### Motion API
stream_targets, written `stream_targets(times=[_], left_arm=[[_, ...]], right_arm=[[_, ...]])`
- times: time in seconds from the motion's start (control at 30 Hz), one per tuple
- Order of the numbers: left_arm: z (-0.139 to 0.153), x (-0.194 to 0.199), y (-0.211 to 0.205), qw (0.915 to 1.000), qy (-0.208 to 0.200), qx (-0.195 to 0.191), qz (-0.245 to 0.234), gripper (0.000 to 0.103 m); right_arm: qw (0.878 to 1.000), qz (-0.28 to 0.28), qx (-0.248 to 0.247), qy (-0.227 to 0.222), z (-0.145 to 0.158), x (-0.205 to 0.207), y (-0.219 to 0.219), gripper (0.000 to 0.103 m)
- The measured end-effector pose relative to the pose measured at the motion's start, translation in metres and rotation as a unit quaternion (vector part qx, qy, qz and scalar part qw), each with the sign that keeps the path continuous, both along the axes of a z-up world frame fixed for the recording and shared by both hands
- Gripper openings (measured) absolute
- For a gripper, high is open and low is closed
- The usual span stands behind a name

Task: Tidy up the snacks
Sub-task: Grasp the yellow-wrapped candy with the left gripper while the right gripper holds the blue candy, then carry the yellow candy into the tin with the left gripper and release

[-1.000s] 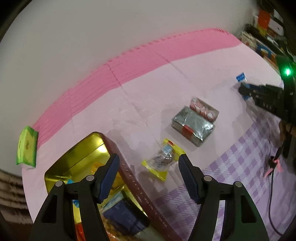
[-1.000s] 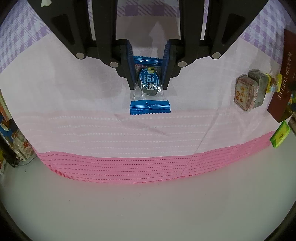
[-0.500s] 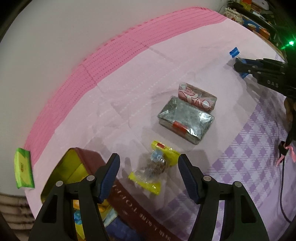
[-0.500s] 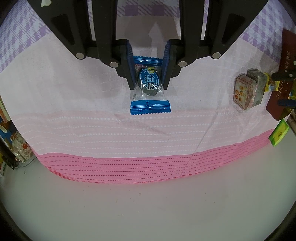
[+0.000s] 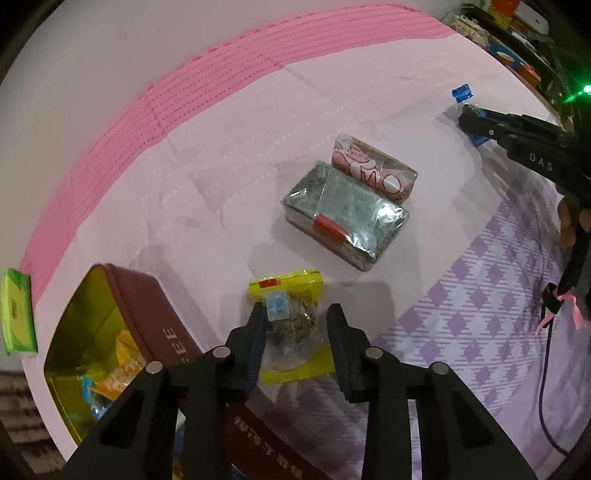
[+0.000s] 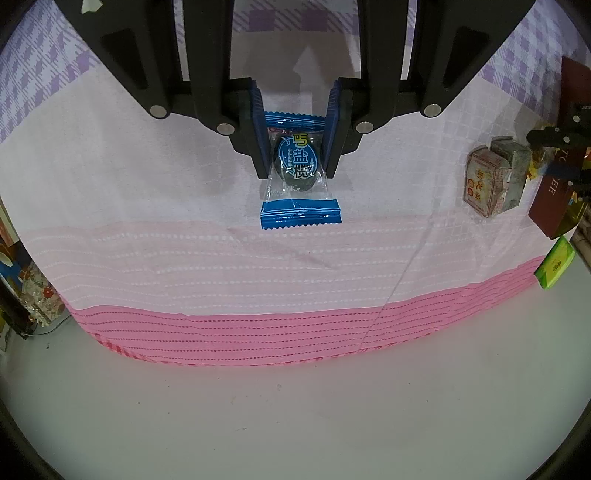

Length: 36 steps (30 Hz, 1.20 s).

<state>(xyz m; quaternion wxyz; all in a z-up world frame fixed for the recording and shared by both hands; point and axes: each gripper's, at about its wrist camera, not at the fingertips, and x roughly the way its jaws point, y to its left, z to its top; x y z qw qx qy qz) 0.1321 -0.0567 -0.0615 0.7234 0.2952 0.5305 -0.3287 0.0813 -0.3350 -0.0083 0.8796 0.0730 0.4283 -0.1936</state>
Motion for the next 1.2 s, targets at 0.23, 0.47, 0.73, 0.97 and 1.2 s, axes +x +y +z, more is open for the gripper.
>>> stream_targets(times=[0.23, 0.47, 0.73, 0.97, 1.2], left_arm=[[0.003, -0.006, 0.003, 0.9995, 0.001, -0.006, 0.030, 0.029], [0.009, -0.005, 0.011, 0.9982, -0.001, -0.019, 0.058, 0.026], [0.024, -0.011, 0.023, 0.9966, -0.006, -0.036, 0.074, 0.026], [0.044, -0.014, 0.035, 0.9942, -0.015, -0.056, 0.091, 0.026], [0.070, -0.003, 0.069, 0.9856, -0.031, -0.081, 0.145, 0.026]], right_arm=[[1.000, 0.001, 0.001, 0.000, 0.000, 0.000, 0.000, 0.027], [1.000, 0.001, 0.001, 0.000, 0.000, 0.000, 0.000, 0.027], [1.000, 0.005, -0.002, 0.002, 0.000, 0.001, 0.002, 0.030], [1.000, 0.005, -0.004, 0.003, 0.000, 0.001, 0.003, 0.031], [1.000, 0.005, -0.004, 0.003, 0.000, 0.002, 0.004, 0.031]])
